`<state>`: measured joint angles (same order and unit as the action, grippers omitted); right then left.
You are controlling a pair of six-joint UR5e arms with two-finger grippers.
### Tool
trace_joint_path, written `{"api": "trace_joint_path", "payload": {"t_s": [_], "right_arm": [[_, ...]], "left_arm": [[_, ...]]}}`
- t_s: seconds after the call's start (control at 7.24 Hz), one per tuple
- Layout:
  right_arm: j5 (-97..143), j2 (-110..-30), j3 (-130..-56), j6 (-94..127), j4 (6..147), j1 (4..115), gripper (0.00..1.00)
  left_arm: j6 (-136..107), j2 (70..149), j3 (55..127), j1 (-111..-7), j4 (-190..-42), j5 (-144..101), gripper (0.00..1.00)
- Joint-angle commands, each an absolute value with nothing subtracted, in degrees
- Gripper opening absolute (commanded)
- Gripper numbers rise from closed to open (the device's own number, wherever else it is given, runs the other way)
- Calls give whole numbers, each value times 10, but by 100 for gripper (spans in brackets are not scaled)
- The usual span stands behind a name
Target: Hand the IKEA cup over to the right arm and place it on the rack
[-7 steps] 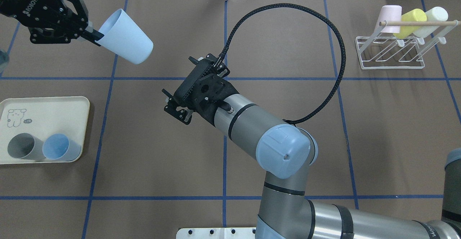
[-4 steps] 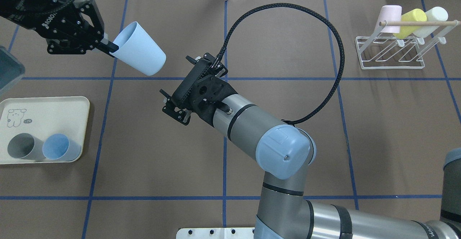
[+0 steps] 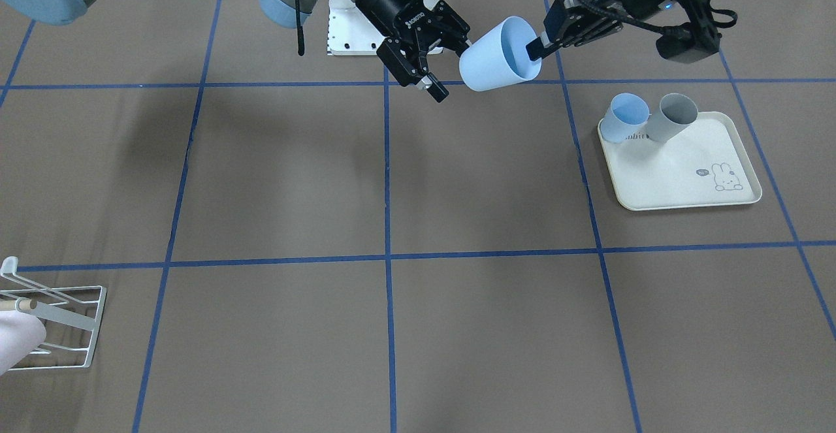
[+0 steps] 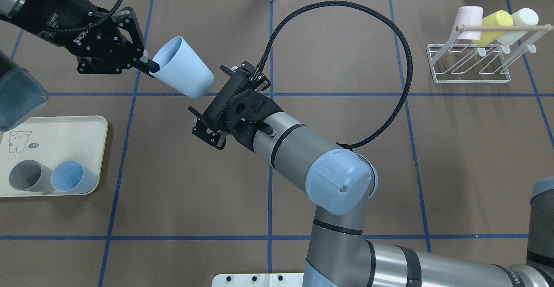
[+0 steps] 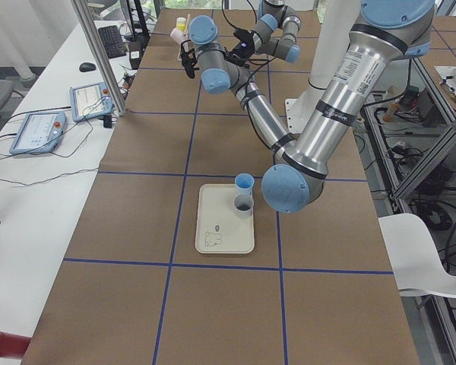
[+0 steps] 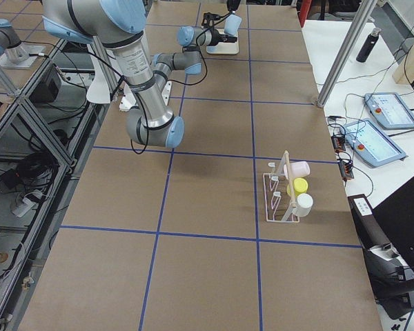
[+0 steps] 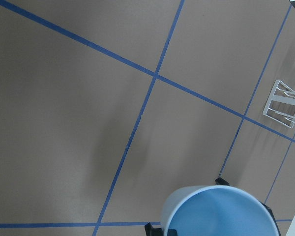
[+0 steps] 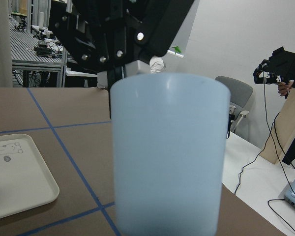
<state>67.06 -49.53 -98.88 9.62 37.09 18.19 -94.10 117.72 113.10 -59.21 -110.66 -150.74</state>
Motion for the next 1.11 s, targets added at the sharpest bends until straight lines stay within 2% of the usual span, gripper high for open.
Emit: {"api": "trace_joint_path", "payload": {"t_s": [0.0,0.41,0.55,0.69,0.83,0.97], "right_arm": [[670,-490,-990,83,371,182,99],[668,-490,-989,79,371,183,99],[668,-490,-990,76,372,184,93],[665,-490,-991,68,374,184,70],[664,-490,-991,68,377,183,54],[664,-491,-991,68,377,183,46]], "left_arm": [[-941,1183,1129,-578,-1107,-1490,0],[-941,1187,1127,-565,-1107,-1477,0],[-941,1187,1127,-564,-1107,-1477,0],[-942,1195,1125,-564,-1107,-1477,0],[-940,1196,1124,-565,-1107,-1477,0],[-940,1201,1122,-564,-1107,-1477,30]]}}
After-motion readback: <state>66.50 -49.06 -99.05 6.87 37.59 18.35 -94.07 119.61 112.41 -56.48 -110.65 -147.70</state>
